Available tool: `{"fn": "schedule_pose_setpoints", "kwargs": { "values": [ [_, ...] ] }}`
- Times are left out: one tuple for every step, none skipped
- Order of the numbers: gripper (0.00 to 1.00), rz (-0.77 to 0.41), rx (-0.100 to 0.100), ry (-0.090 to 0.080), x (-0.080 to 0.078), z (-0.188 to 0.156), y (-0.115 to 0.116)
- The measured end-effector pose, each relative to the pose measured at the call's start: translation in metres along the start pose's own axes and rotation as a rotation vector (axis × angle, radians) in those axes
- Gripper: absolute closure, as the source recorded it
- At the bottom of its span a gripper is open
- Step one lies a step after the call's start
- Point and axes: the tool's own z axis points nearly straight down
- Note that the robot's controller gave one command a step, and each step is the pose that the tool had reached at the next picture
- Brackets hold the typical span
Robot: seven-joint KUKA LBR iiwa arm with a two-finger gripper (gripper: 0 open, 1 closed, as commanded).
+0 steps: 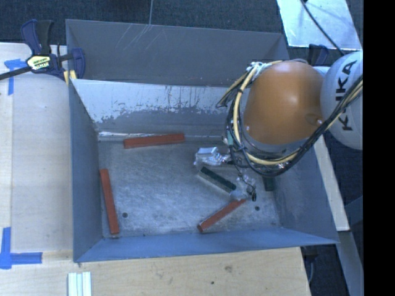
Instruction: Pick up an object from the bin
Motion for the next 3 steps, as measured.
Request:
{"fn": "schedule_pose_setpoints", "kwargs": {
  "values": [
    [0.00,0.082,-0.008,0.004,-0.005,0.099,-0.051],
    [0.00,0.001,-0.002,0.004,0.016,0.098,-0.093],
    [1.00,0.001,-0.005,0.003,0.014,0.097,-0.091]
  ]
}}
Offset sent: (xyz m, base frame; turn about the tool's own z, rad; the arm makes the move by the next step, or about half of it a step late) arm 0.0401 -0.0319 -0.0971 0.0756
